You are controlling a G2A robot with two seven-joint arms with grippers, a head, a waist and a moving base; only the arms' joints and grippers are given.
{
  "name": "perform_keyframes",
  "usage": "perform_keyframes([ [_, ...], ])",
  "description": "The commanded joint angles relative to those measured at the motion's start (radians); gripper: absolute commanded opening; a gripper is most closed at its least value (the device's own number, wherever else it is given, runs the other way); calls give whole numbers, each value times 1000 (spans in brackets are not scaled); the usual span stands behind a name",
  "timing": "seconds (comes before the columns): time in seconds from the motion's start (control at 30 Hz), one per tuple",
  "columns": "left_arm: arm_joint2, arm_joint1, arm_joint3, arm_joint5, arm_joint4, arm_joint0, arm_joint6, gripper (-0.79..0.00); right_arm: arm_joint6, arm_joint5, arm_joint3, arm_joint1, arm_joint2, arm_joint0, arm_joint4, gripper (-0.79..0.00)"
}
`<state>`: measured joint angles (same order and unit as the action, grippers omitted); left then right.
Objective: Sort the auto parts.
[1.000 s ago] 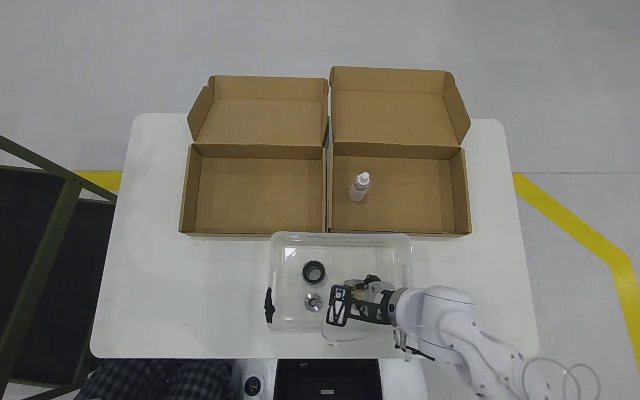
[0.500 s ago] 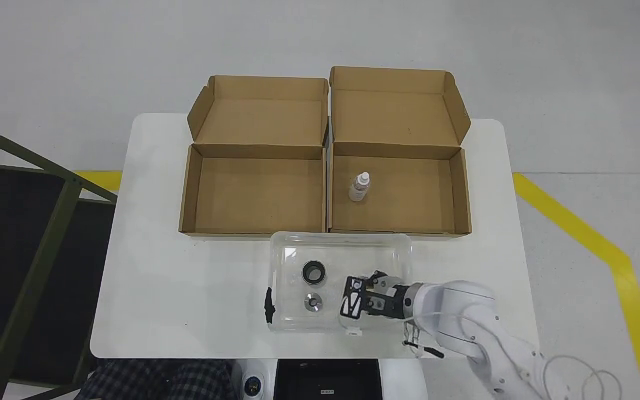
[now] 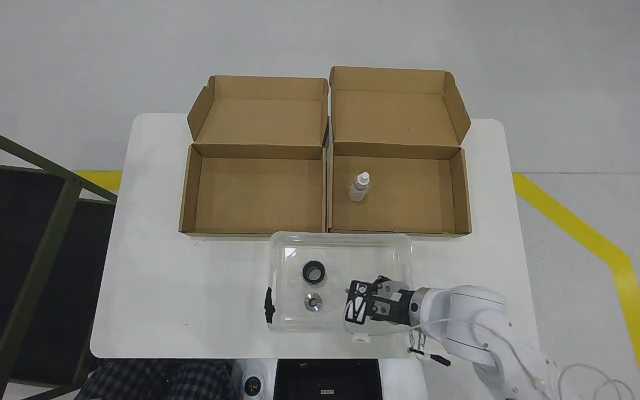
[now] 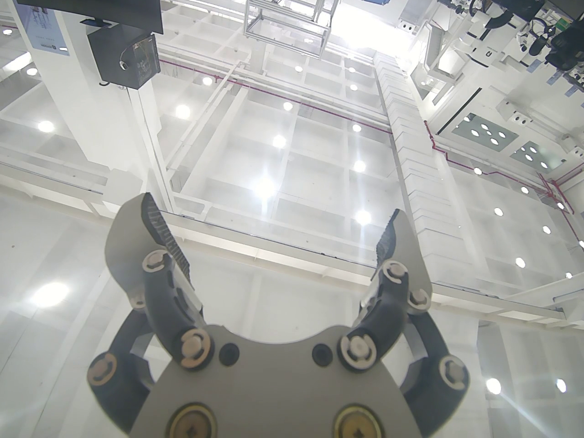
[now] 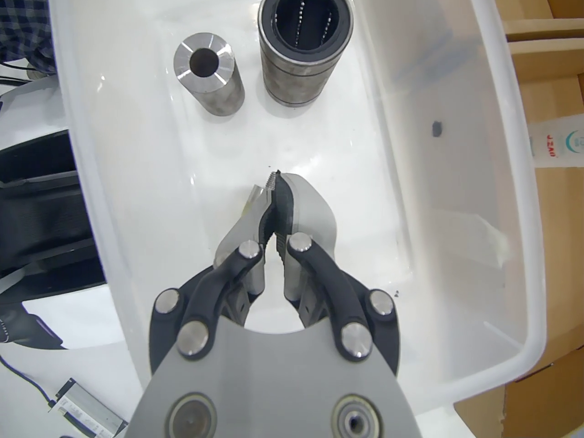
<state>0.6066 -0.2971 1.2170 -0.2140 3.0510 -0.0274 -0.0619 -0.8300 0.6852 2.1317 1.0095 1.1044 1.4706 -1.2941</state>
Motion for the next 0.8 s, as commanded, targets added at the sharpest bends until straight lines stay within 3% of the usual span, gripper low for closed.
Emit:
perform_keyframes([
  [0.0, 0, 0, 0, 0, 0, 0, 0, 0, -29, -13, 8, 0, -5, 2, 11, -449],
  [0.2, 0, 0, 0, 0, 0, 0, 0, 0, -86, -33, -3, 4, -37, -24, 57, -489],
  [0.5, 0, 0, 0, 0, 0, 0, 0, 0, -171, -50, -60, 17, -109, -105, 164, -486],
  [0.73, 0, 0, 0, 0, 0, 0, 0, 0, -225, -29, -72, 22, -162, -156, 182, -385],
  [0.77, 0, 0, 0, 0, 0, 0, 0, 0, -231, -27, -73, 23, -169, -161, 182, -342],
])
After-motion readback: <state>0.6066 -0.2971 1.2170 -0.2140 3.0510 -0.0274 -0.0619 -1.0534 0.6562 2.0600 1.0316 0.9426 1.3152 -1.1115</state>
